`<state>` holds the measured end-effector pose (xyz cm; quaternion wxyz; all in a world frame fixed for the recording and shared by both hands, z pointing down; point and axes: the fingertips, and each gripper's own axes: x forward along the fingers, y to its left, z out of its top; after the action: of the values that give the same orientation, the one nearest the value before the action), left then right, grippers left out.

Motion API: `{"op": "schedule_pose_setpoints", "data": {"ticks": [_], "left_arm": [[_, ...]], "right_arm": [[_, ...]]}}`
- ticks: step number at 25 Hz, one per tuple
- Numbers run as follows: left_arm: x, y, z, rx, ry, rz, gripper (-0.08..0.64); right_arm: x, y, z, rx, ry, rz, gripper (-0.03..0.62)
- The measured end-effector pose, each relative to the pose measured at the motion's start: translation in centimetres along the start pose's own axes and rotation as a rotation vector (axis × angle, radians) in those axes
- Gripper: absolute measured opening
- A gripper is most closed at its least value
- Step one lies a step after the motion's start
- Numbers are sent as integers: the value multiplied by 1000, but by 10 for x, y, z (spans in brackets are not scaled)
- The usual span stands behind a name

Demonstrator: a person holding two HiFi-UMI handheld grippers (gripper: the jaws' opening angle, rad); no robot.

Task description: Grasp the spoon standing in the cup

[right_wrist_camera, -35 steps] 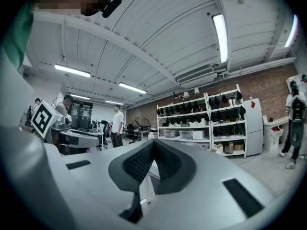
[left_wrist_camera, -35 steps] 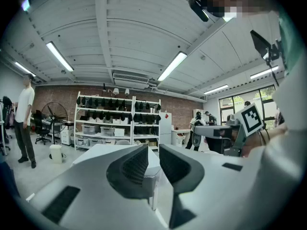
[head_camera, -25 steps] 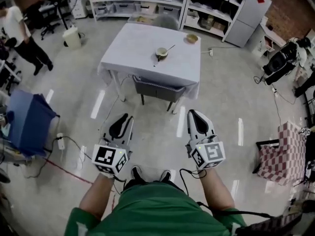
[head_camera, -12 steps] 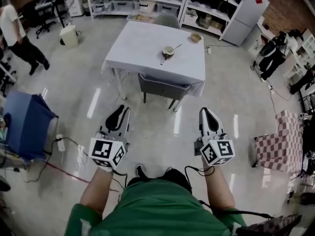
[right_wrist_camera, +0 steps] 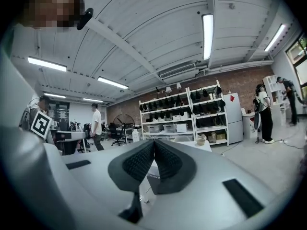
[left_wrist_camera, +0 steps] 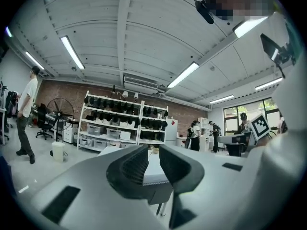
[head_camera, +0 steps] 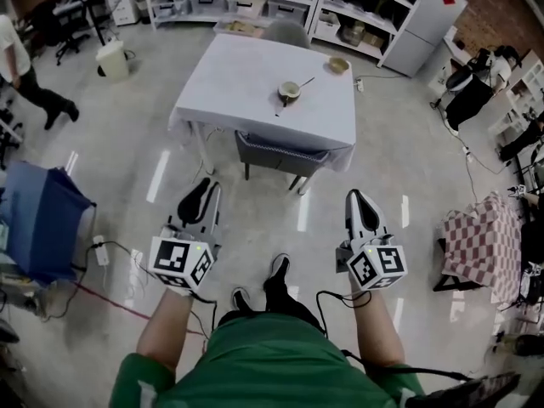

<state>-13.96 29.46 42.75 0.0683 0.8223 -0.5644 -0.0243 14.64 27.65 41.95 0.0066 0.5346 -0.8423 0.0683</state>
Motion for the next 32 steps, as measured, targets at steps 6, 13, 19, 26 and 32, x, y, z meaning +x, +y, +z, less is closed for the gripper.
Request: {"op": "schedule_pose_setpoints", "data": {"ticks": [6,13,19,26,32], "left_arm": [[68,4,16,43,10,44,83],[132,14,15,55,15,109,83],[160,19,13,65,17,155,83],[188,23,27,69,31,206,83],[229,51,19,51,41,195,83]], "right_arm": [[66,-45,6,53,-16,58,23],[135,-93,1,84,-24,121,23],[174,-121,-3,124,-19,163,23],[212,-145,5,170,-8,200,23],[251,-158,-7,183,17,191,23]]}}
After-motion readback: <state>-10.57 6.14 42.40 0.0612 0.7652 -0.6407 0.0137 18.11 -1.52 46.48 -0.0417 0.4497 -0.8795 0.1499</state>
